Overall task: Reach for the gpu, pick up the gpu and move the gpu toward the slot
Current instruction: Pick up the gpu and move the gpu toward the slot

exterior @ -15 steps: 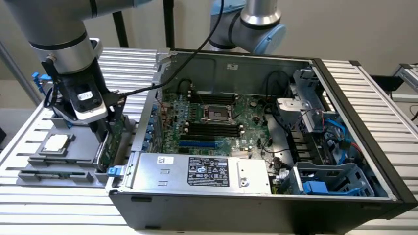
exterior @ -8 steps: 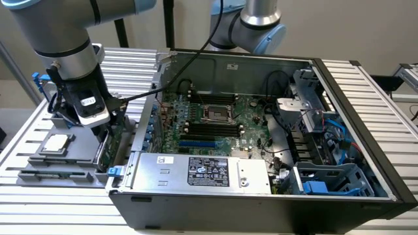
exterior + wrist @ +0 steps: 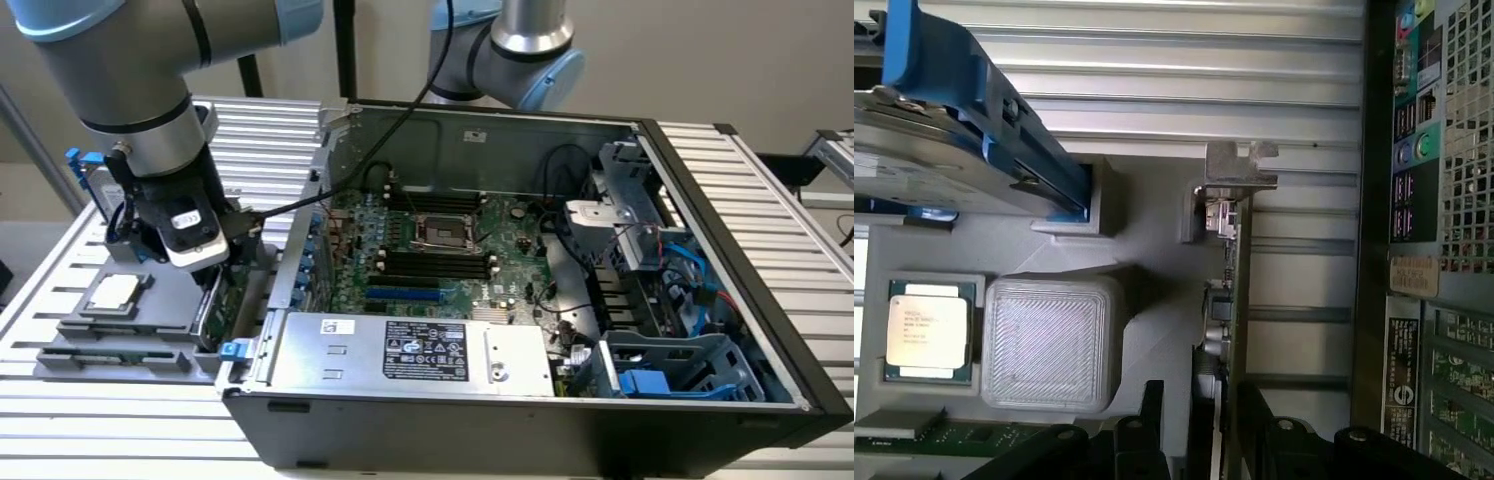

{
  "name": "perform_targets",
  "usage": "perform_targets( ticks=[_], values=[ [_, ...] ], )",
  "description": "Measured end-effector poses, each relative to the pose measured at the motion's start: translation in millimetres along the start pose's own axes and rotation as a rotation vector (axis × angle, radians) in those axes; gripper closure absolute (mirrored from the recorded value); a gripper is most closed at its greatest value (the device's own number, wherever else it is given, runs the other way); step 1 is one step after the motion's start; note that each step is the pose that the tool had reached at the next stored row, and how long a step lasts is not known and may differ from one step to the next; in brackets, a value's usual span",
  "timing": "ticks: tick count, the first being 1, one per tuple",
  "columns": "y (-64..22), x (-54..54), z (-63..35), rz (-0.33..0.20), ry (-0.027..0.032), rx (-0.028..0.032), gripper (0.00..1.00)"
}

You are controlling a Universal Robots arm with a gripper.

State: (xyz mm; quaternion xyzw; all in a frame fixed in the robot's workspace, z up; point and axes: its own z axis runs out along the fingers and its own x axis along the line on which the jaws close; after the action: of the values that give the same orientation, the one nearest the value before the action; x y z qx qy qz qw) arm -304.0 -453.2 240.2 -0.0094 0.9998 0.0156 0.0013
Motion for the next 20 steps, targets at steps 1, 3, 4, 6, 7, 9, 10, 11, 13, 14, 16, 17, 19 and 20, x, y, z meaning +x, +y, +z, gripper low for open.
perform_targets(
  ticks=[1, 3, 4, 6, 7, 9, 10, 11, 13, 14, 16, 17, 19, 20],
  values=[
    [0.0, -0.2, 0.3, 0.0, 0.0, 0.0006, 0.58],
    [-0.1, -0.4, 1.1, 0.0, 0.0001, 0.0029, 0.6],
    [-0.1, -0.4, 1.1, 0.0, 0.0001, 0.0031, 0.6],
    [-0.1, -0.4, 1.2, 0.0, 0.0, 0.0031, 0.67],
    [-0.1, -0.4, 1.3, 0.0, 0.0, 0.0031, 0.67],
    [-0.1, -0.4, 1.2, 0.0, -0.0001, 0.0032, 0.69],
    [-0.1, -0.4, 1.2, 0.0, 0.0001, 0.0032, 0.73],
    [-0.1, -0.4, 1.2, 0.0, 0.0001, 0.0032, 0.73],
    [-0.1, -0.3, 1.2, 0.0, 0.0, 0.0031, 0.73],
    [-0.1, -0.4, 1.2, 0.0, 0.0, 0.0031, 0.73],
    [-0.1, -0.4, 1.2, 0.0, 0.0001, 0.0028, 0.73],
    [-0.1, -0.5, 1.3, 0.0, 0.0005, 0.0013, 0.73],
    [-0.3, -1.0, 1.3, 0.0, 0.0033, -0.0056, 0.73],
    [-0.4, -1.3, 1.2, 0.0, 0.0047, -0.0104, 0.73]
  ],
)
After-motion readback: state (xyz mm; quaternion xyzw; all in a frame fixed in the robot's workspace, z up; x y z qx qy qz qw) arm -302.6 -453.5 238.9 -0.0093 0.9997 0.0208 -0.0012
